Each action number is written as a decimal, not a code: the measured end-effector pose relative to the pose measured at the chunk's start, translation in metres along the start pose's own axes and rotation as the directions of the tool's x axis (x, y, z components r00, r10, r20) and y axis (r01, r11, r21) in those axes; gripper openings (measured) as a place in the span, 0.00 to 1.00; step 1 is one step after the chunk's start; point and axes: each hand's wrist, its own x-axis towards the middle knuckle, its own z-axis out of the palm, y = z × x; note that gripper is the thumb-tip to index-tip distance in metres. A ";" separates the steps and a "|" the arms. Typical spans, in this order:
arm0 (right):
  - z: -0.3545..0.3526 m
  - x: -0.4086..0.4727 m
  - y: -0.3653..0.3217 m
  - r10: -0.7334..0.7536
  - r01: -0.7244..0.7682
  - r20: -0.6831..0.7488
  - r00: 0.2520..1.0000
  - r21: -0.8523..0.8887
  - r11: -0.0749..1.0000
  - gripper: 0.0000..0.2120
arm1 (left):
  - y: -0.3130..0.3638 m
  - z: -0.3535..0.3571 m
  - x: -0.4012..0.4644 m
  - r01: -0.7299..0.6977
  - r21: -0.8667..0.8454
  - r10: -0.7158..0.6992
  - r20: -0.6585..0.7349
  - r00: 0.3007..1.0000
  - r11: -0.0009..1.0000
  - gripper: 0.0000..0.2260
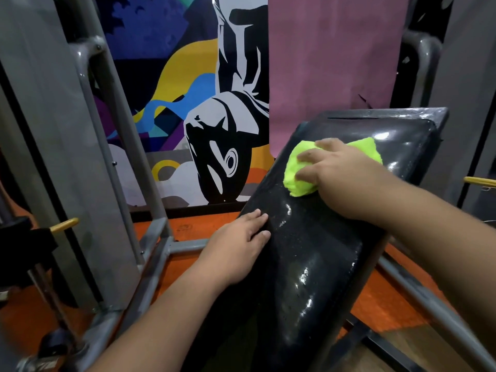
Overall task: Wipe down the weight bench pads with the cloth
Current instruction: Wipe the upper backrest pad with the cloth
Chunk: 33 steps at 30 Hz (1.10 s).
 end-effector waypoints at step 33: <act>0.003 -0.025 0.016 0.013 -0.002 -0.101 0.995 0.109 0.994 0.23 | -0.008 0.000 -0.001 -0.008 -0.021 0.008 0.001 1.000 1.000 0.19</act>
